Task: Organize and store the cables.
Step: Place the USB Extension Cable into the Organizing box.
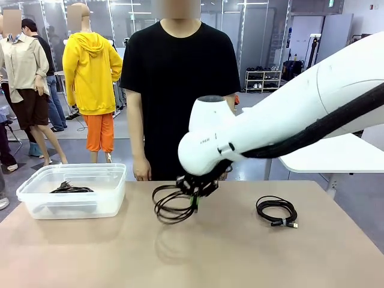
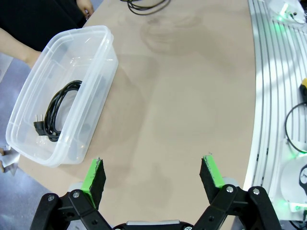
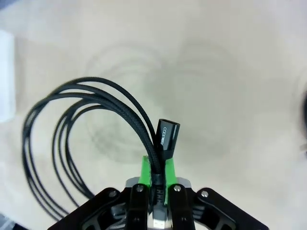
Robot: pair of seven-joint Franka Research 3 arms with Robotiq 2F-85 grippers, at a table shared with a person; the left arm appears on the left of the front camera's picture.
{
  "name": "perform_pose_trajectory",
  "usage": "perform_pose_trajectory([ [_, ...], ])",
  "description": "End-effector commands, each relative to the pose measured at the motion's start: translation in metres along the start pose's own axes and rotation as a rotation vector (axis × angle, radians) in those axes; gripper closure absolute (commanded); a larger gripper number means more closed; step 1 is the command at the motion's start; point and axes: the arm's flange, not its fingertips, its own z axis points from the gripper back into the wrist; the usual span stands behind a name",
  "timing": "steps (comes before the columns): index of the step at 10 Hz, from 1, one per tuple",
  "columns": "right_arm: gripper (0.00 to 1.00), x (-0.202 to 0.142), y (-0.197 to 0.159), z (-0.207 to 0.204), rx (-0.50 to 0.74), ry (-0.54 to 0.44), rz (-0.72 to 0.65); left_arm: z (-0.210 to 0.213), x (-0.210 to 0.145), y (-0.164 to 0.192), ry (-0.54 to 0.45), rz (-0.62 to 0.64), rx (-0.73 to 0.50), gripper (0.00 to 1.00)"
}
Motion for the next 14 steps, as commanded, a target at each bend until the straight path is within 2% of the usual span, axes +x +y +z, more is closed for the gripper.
perform_pose_trajectory([
  [1,1.00,-0.053,0.007,-0.016,0.043,-0.034,-0.060,0.000,0.000,-0.002,-0.002,-0.013,0.005,0.00],
  [4,1.00,-0.112,0.013,-0.022,0.083,-0.047,-0.077,0.000,0.000,-0.002,-0.002,-0.013,0.005,0.00],
  [8,1.00,-0.124,0.013,-0.026,0.081,-0.033,-0.076,0.000,0.000,-0.002,-0.002,-0.013,0.005,0.00],
  [9,0.71,-0.122,0.012,-0.028,0.085,-0.020,-0.066,0.000,0.000,-0.002,-0.002,-0.013,0.005,0.00],
  [12,0.15,-0.117,0.003,-0.026,0.095,-0.019,-0.062,0.000,0.000,-0.002,-0.002,-0.013,0.005,0.00],
  [13,0.00,-0.116,0.000,-0.025,0.101,-0.015,-0.058,0.000,0.000,-0.002,-0.002,-0.013,0.005,0.00],
  [14,0.00,-0.115,-0.007,-0.020,0.110,-0.020,-0.055,0.000,0.000,-0.002,-0.002,-0.013,0.005,0.00],
])
